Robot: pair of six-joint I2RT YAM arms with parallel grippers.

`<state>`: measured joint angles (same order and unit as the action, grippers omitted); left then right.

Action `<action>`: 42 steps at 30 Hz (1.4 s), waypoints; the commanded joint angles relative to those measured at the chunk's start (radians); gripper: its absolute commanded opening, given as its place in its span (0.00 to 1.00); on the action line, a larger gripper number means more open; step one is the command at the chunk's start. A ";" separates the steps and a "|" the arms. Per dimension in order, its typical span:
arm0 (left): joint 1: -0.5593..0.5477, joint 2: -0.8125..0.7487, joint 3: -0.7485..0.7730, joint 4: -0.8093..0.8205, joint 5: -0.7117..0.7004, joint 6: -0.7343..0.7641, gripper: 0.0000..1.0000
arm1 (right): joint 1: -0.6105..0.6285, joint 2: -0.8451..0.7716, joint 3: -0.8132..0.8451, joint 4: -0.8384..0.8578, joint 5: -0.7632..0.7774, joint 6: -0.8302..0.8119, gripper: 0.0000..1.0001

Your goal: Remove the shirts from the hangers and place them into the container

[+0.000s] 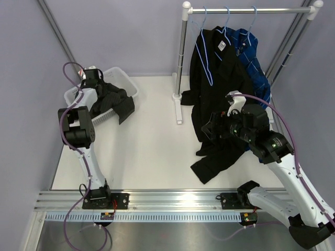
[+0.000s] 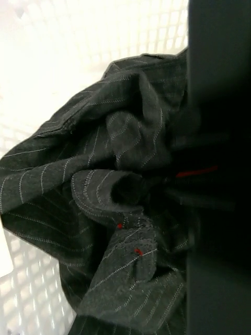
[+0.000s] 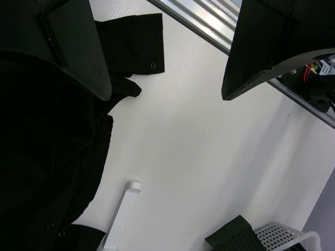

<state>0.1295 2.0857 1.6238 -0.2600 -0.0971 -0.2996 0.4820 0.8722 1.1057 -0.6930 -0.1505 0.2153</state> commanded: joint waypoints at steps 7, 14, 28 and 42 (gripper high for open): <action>-0.040 -0.344 0.004 -0.021 0.039 0.024 0.93 | -0.002 0.002 0.026 0.013 0.020 -0.016 0.96; -0.145 -0.663 -0.350 -0.021 0.062 -0.079 0.96 | -0.002 -0.022 0.000 0.039 0.011 -0.024 0.96; -0.286 -0.658 -0.806 0.402 -0.134 -0.070 0.76 | -0.002 -0.071 -0.046 0.075 -0.058 -0.016 0.96; -0.235 -0.466 -0.648 0.412 -0.044 -0.016 0.55 | -0.002 -0.114 -0.061 0.047 -0.024 -0.010 0.96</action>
<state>-0.1047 1.6138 0.9176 0.0837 -0.1589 -0.3317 0.4820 0.7692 1.0443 -0.6594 -0.1772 0.2062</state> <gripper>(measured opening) 0.577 0.961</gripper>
